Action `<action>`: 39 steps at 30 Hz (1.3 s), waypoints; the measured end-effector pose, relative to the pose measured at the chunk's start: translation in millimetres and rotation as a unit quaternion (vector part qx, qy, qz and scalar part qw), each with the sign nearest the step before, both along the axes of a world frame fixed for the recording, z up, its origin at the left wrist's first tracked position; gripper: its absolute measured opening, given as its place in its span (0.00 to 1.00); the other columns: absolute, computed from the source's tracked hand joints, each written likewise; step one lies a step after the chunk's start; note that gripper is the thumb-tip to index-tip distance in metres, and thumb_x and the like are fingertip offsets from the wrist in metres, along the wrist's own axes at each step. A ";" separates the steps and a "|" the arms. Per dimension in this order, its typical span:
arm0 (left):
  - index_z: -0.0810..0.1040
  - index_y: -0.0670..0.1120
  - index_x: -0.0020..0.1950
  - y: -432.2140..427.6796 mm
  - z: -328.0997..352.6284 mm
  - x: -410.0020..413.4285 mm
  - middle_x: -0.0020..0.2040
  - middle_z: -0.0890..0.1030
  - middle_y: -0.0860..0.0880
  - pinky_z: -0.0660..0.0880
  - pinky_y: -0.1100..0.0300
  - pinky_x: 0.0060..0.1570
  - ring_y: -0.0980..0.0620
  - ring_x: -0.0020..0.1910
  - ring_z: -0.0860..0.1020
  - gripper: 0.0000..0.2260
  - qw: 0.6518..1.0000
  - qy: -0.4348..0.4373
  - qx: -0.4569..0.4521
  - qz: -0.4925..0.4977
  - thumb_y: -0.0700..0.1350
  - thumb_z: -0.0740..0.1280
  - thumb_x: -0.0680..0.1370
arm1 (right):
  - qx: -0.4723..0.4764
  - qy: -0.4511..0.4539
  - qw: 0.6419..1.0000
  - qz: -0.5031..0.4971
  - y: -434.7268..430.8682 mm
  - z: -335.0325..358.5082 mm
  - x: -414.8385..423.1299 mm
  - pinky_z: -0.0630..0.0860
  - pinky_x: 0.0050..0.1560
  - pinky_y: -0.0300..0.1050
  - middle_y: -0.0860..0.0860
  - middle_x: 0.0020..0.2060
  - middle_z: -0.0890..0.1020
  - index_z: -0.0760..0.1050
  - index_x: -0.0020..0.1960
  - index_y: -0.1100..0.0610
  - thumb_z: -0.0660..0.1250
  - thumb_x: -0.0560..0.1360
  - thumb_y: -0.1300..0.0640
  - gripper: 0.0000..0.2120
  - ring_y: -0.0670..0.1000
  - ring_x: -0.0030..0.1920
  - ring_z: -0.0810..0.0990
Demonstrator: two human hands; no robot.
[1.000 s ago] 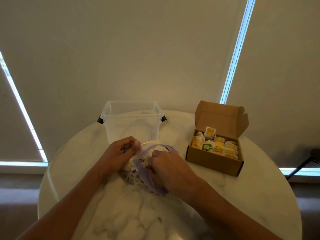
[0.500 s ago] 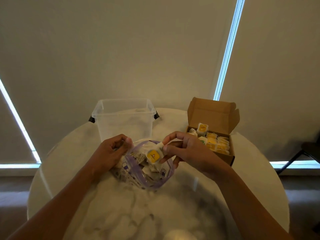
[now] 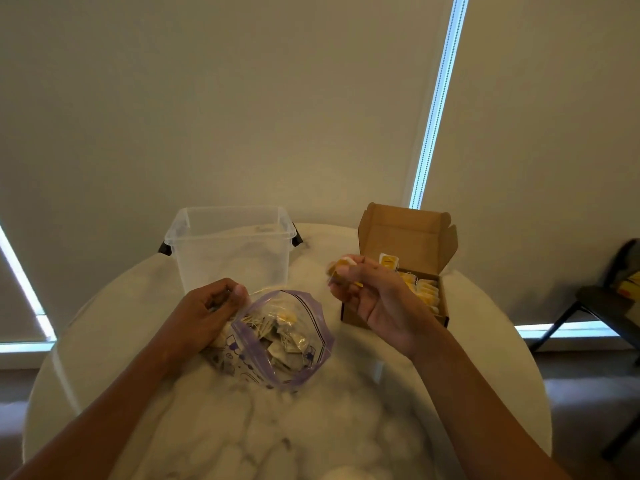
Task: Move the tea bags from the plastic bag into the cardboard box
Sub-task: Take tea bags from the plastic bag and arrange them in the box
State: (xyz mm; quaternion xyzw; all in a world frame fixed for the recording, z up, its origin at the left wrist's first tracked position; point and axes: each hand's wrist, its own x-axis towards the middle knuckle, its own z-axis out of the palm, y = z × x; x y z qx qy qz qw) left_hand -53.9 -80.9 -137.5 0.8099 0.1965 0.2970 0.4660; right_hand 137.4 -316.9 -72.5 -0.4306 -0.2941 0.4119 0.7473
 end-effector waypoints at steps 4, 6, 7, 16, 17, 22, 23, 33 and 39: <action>0.86 0.55 0.51 -1.8 0.6 -0.5 0.45 0.89 0.51 0.79 0.51 0.54 0.52 0.46 0.86 0.13 1.000 0.003 -0.005 -0.002 0.59 0.64 0.85 | 0.003 -0.018 0.994 -0.103 0.2 0.0 11.1 0.82 0.46 0.43 0.57 0.49 0.82 0.78 0.63 0.60 0.77 0.74 0.60 0.19 0.51 0.46 0.83; 0.86 0.55 0.51 -2.5 1.5 -0.9 0.46 0.89 0.50 0.80 0.51 0.54 0.50 0.47 0.87 0.14 1.000 0.001 -0.011 -0.005 0.59 0.64 0.85 | 0.018 -0.025 0.989 -0.146 -5.7 4.0 22.1 0.82 0.49 0.43 0.55 0.48 0.84 0.82 0.65 0.58 0.74 0.78 0.61 0.16 0.51 0.46 0.84; 0.86 0.55 0.51 -2.8 1.7 -0.6 0.46 0.89 0.50 0.80 0.51 0.54 0.50 0.47 0.87 0.14 1.000 0.001 -0.012 -0.004 0.59 0.64 0.85 | 0.025 -0.038 0.985 -0.168 -9.7 7.1 29.6 0.82 0.51 0.44 0.54 0.48 0.85 0.83 0.65 0.56 0.72 0.79 0.61 0.14 0.51 0.47 0.84; 0.86 0.55 0.52 0.7 -1.3 1.8 0.46 0.89 0.51 0.79 0.52 0.53 0.53 0.46 0.87 0.14 1.000 0.004 0.003 0.007 0.60 0.65 0.84 | -0.121 -0.326 0.873 -0.341 -35.9 22.3 96.5 0.82 0.58 0.45 0.47 0.49 0.89 0.86 0.56 0.50 0.74 0.80 0.57 0.06 0.44 0.54 0.86; 0.86 0.55 0.51 0.9 -1.3 1.4 0.46 0.89 0.51 0.79 0.52 0.53 0.55 0.45 0.86 0.13 1.000 0.003 0.007 0.006 0.59 0.65 0.84 | -0.151 -0.360 0.854 -0.343 -37.6 17.9 100.3 0.82 0.59 0.43 0.45 0.49 0.88 0.86 0.55 0.49 0.75 0.79 0.56 0.06 0.42 0.53 0.86; 0.86 0.55 0.51 2.5 -2.2 0.4 0.45 0.89 0.51 0.79 0.56 0.52 0.54 0.46 0.86 0.13 1.000 0.006 0.022 0.000 0.58 0.64 0.84 | -0.262 -0.453 0.776 -0.352 -58.1 11.3 104.3 0.77 0.48 0.37 0.41 0.45 0.86 0.86 0.51 0.45 0.76 0.78 0.50 0.03 0.41 0.47 0.84; 0.86 0.55 0.51 2.5 -2.1 0.8 0.45 0.89 0.51 0.79 0.57 0.52 0.54 0.46 0.86 0.13 1.000 0.006 0.019 0.001 0.58 0.64 0.84 | -0.289 -0.473 0.761 -0.337 -60.8 12.1 102.9 0.75 0.45 0.36 0.41 0.44 0.86 0.85 0.51 0.46 0.76 0.78 0.47 0.04 0.41 0.47 0.83; 0.85 0.56 0.50 -3.5 3.9 -1.7 0.45 0.89 0.51 0.78 0.53 0.54 0.54 0.45 0.86 0.12 1.000 0.000 0.013 0.005 0.56 0.65 0.85 | -0.439 -0.563 0.648 -0.266 -38.9 6.6 105.8 0.73 0.41 0.41 0.45 0.40 0.81 0.83 0.51 0.51 0.73 0.80 0.47 0.08 0.46 0.44 0.81; 0.85 0.55 0.49 -1.5 3.7 -1.9 0.45 0.89 0.51 0.78 0.53 0.53 0.52 0.45 0.86 0.13 1.000 -0.005 0.013 0.014 0.57 0.64 0.85 | -0.295 -0.556 0.717 -0.299 -40.8 14.5 108.4 0.74 0.49 0.35 0.42 0.49 0.84 0.84 0.57 0.48 0.70 0.83 0.49 0.06 0.42 0.51 0.82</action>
